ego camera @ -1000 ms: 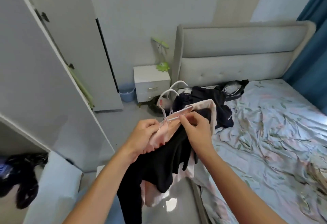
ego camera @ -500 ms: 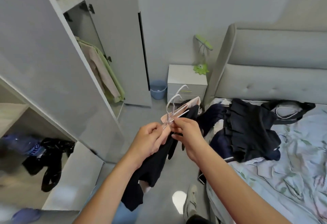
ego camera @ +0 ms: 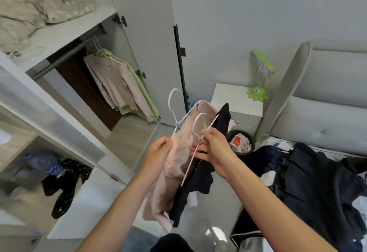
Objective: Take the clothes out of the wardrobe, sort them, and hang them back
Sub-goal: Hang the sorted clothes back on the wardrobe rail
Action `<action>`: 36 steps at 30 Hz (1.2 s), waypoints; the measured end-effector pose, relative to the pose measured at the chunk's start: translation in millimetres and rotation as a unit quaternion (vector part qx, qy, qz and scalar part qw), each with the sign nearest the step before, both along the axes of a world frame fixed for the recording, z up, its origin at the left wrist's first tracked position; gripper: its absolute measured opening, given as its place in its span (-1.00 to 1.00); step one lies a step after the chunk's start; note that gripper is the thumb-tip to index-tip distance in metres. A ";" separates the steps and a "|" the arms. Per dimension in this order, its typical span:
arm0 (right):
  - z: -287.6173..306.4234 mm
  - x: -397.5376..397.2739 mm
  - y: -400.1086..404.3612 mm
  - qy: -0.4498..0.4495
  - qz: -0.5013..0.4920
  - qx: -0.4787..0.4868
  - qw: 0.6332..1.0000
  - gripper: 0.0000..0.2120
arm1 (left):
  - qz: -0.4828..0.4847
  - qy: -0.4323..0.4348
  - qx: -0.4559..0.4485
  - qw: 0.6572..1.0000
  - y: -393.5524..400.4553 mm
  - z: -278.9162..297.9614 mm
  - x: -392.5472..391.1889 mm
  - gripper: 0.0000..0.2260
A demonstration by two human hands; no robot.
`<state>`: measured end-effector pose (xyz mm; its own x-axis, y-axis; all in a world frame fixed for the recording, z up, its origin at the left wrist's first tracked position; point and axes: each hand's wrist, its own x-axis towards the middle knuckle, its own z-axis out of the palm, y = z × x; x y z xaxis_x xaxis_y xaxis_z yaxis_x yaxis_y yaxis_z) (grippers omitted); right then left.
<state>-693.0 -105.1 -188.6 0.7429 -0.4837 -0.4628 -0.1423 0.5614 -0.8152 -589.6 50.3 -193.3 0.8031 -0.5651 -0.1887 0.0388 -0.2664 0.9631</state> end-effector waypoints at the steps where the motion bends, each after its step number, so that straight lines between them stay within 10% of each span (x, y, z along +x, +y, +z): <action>1: -2.3 6.1 -8.9 -0.002 0.001 0.003 1.000 -0.84 | 0.001 -0.005 0.001 1.000 -6.0 -0.2 5.8 -0.68; 11: -12.2 79.7 -92.0 -0.091 0.113 -0.027 0.989 -0.52 | 0.081 0.004 0.018 0.997 -68.9 -19.3 83.6 -0.78; 17: -28.5 164.4 -142.9 -0.062 0.125 -0.095 0.986 -0.79 | 0.124 0.040 -0.008 0.991 -116.1 -42.6 158.9 -0.76; 36: -51.7 478.9 -137.3 0.008 0.261 -0.286 0.922 -0.75 | 0.333 0.073 -0.054 0.939 -108.2 -61.7 376.8 -0.56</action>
